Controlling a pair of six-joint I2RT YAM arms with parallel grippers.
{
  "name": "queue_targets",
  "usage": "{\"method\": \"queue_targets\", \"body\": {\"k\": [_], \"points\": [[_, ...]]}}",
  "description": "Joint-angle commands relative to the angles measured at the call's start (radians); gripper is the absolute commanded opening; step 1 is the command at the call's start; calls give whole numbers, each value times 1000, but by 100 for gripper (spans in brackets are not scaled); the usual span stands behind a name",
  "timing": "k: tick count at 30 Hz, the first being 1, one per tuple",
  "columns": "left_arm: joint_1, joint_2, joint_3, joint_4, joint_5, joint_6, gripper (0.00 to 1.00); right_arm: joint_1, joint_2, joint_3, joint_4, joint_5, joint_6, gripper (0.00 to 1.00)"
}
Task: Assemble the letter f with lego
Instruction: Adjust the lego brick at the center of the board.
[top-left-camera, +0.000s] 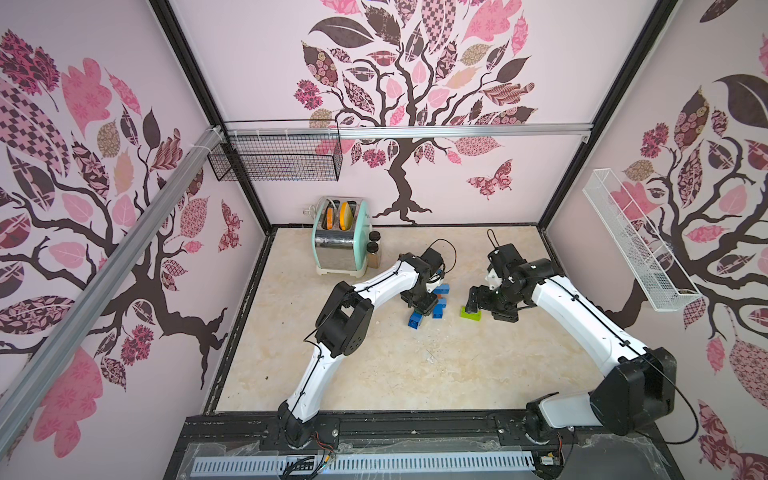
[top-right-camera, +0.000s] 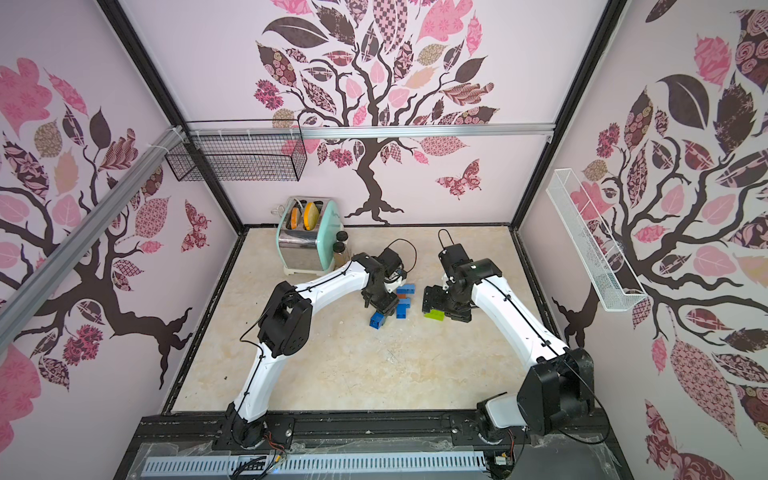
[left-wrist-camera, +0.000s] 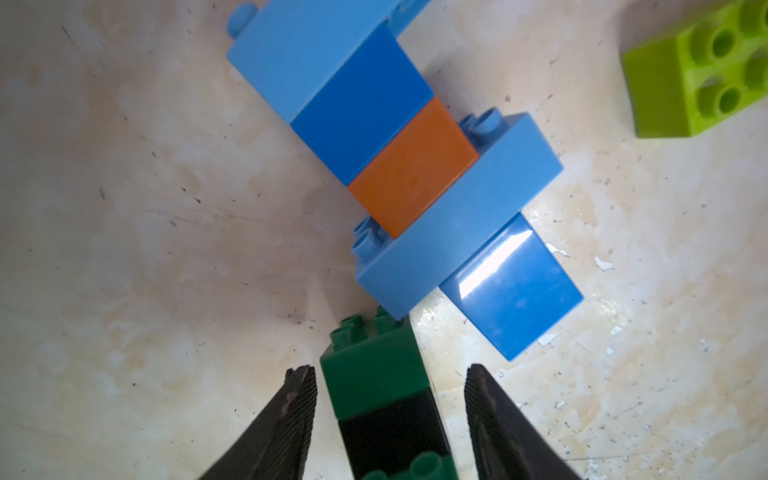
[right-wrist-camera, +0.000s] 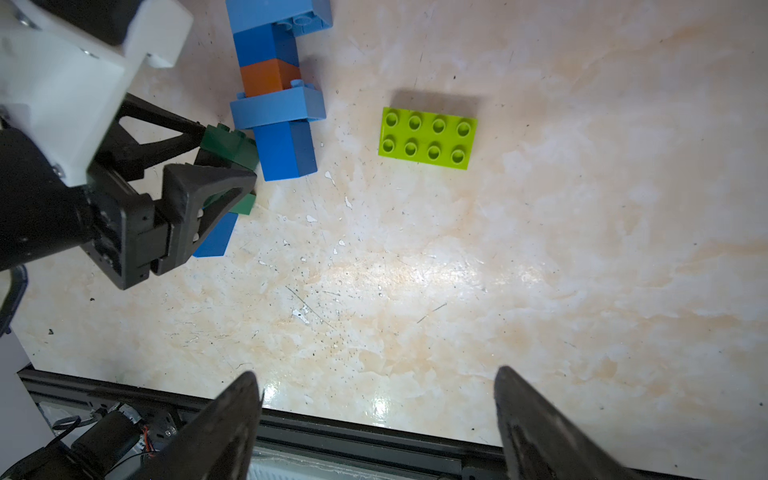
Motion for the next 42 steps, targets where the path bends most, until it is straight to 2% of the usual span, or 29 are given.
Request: {"method": "queue_targets", "body": {"k": [1, 10, 19, 32, 36, 39, 42], "points": [[-3, 11, 25, -10, -19, 4, 58, 3, -31, -8, 5, -12, -12, 88], [-4, 44, 59, -17, -44, -8, 50, 3, -48, -18, 2, -13, -16, 88], [-5, 18, 54, -45, -30, -10, 31, 3, -59, -22, 1, -7, -22, 87], [-3, -121, -153, 67, 10, -12, 26, 3, -58, -47, -5, 6, -16, 86], [14, -202, -212, 149, 55, -44, 27, 3, -44, -46, -1, -1, -16, 86], [54, -301, -328, 307, 145, -104, 27, 2, -33, -34, 3, -18, -20, 86], [92, -413, -489, 539, 227, -184, 26, 2, -15, -12, -11, -26, -26, 87]]}}
